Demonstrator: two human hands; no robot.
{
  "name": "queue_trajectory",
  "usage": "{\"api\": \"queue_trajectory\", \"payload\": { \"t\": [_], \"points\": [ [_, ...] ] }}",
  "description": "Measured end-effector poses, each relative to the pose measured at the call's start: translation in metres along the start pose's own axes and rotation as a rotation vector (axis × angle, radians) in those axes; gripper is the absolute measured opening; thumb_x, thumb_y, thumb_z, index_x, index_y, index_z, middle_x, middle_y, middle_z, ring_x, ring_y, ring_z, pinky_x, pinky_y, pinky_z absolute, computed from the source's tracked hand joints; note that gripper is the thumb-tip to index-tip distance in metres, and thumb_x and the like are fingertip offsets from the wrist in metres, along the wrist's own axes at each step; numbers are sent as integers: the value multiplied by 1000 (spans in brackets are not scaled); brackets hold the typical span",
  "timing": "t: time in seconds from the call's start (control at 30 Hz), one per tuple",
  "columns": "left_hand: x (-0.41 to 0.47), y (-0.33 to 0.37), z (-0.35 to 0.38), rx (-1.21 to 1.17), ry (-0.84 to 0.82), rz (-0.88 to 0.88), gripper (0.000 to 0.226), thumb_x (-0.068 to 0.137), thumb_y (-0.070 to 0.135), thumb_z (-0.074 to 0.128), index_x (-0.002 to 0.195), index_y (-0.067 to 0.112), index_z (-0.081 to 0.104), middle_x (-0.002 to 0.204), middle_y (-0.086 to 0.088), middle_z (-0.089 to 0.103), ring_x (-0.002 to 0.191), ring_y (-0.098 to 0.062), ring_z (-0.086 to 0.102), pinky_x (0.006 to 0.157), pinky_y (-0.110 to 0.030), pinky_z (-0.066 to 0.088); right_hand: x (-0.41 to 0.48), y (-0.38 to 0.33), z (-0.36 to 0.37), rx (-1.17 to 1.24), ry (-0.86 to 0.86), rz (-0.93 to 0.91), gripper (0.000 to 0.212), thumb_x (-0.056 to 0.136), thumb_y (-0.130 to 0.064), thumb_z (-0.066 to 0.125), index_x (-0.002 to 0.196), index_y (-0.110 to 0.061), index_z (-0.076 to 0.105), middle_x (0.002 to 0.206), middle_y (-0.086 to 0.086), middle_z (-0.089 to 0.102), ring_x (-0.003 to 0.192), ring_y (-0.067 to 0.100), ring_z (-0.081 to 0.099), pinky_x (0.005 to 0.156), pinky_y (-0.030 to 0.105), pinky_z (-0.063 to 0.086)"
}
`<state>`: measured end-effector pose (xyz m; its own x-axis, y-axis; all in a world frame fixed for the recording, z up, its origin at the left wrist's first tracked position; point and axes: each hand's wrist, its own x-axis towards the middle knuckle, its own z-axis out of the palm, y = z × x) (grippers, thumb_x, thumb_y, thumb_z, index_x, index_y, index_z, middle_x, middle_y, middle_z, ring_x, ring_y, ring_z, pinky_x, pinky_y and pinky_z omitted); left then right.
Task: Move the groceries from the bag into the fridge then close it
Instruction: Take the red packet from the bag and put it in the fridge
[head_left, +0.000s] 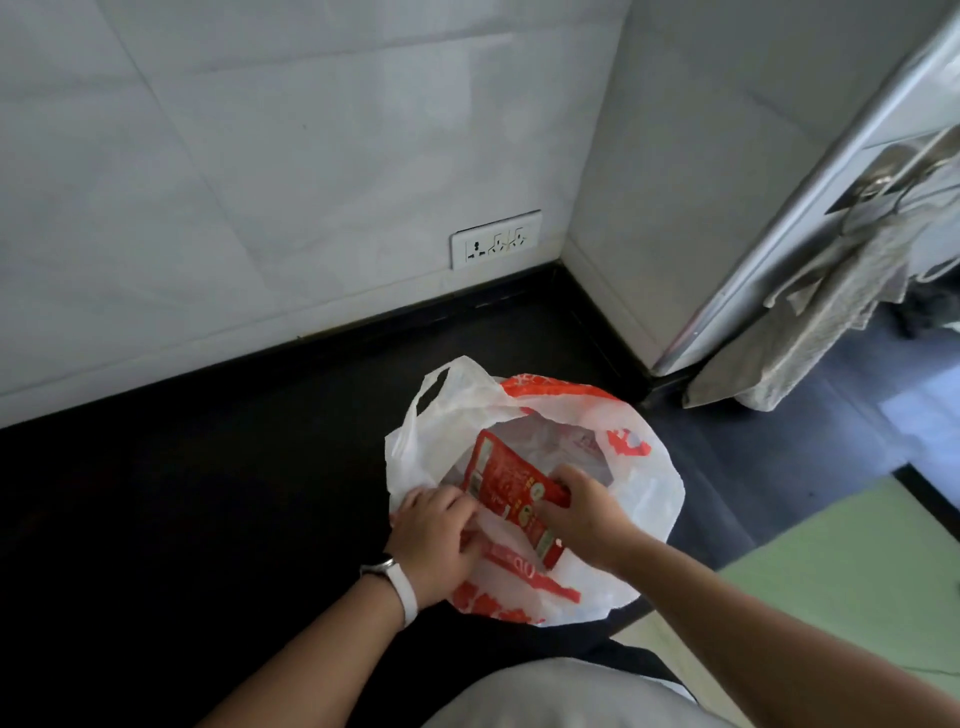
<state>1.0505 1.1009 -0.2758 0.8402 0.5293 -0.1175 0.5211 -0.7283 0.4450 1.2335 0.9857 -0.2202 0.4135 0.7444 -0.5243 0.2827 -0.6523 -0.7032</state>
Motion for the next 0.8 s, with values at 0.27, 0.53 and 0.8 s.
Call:
{"api": "queue_trajectory", "payload": {
  "t": [0.27, 0.53, 0.8],
  "points": [
    [19, 55, -38, -583, 16, -249, 38, 95, 50, 50, 127, 29, 52, 115, 17, 56, 107, -1, 53, 90, -23, 45, -31, -11, -32, 149, 256, -47, 9, 96, -25, 59, 104, -30, 56, 103, -8, 64, 84, 8, 69, 63, 19, 59],
    [43, 94, -41, -937, -67, -425, 47, 87, 65, 50, 121, 33, 53, 111, 11, 68, 102, -11, 66, 75, -22, 51, -51, -17, -48, 250, 305, -119, 8, 95, -28, 61, 99, -25, 56, 101, -6, 66, 87, 12, 71, 67, 28, 62],
    [53, 117, -33, -1083, 111, -537, 44, 90, 47, 63, 127, 32, 44, 116, 9, 64, 101, -11, 66, 77, -25, 56, -46, -2, -63, 343, 153, -100, 14, 93, -22, 64, 103, -29, 57, 106, -8, 67, 88, 8, 71, 65, 20, 58]
  ]
}}
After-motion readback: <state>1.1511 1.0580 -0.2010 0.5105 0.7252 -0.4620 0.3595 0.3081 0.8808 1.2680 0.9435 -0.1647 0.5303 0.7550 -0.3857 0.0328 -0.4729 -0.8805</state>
